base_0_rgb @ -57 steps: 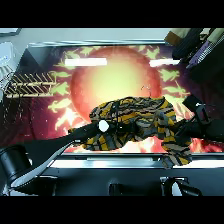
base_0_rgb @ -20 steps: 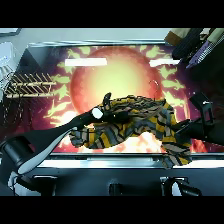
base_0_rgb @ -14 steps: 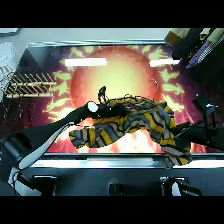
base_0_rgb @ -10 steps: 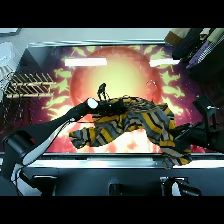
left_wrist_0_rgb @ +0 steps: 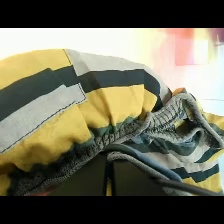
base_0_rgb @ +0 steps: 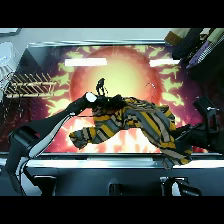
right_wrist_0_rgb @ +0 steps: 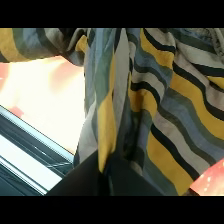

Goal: Fold the clothes and pants, and hang the long-sleeved shirts on hangers.

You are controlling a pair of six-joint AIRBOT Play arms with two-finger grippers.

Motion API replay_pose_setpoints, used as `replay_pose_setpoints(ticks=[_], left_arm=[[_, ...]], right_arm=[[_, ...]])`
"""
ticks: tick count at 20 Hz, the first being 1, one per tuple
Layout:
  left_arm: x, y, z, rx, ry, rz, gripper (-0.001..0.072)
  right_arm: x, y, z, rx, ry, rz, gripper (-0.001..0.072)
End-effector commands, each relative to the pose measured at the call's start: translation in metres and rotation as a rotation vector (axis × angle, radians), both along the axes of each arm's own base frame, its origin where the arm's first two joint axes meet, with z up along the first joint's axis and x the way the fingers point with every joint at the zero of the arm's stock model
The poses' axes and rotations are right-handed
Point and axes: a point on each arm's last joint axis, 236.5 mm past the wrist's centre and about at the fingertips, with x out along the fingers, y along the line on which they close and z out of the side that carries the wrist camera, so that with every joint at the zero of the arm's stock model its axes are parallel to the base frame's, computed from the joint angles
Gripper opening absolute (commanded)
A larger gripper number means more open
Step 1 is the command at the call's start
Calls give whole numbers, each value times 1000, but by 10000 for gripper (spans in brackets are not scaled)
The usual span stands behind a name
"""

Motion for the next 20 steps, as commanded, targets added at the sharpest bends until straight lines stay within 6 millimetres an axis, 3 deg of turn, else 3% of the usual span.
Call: replay_pose_setpoints(ticks=[1, 5, 13, 16, 20], left_arm=[[-2, 0, 0, 1, 8, -25, 18], [0, -5, 15, 15, -49, -84, 17], [33, -23, 91, -9, -254, -113, 17], [25, -42, 124, -44, -301, -160, 18], [-7, -77, 176, -99, -361, -280, 18]], right_arm=[[2, -13, -5, -56, 0, -27, 21], [6, -16, -9, -58, 11, -30, 21], [20, -10, -15, -1, 30, -20, 21], [31, -13, -17, 11, 24, -47, 21], [56, -20, -28, 42, 25, -92, 21]])
